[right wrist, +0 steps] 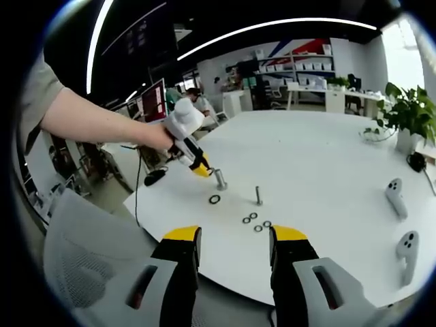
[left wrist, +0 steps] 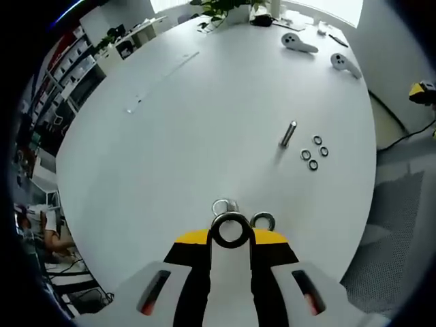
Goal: Place the washer onto the threaded stud by aligning its center hole with the stud, sliding it down to the base, and recovering from edge contact or off-axis alignment until the washer reaches the visible bottom stop.
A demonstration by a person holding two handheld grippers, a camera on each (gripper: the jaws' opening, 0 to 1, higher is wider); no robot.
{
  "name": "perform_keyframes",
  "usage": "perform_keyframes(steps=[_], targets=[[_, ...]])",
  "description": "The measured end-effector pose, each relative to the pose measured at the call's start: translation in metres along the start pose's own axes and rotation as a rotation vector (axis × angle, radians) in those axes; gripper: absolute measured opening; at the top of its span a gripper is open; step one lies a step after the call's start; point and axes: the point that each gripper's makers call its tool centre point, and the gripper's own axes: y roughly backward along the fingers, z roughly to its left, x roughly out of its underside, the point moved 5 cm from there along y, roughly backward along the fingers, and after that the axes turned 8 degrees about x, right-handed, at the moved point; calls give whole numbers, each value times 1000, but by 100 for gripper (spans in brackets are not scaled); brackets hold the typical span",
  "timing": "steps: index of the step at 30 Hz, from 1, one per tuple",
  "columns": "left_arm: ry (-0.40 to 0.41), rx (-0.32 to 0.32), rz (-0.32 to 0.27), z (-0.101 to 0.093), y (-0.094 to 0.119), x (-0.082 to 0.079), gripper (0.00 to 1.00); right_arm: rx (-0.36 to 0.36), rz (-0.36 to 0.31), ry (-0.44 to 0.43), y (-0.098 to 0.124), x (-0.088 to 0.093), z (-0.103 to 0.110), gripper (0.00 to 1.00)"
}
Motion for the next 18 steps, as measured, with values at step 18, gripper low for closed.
perform_keyframes(steps=[18], targets=[[-38, -20, 37, 4, -10, -15, 19, -6, -4, 7, 0, 0, 1, 42]])
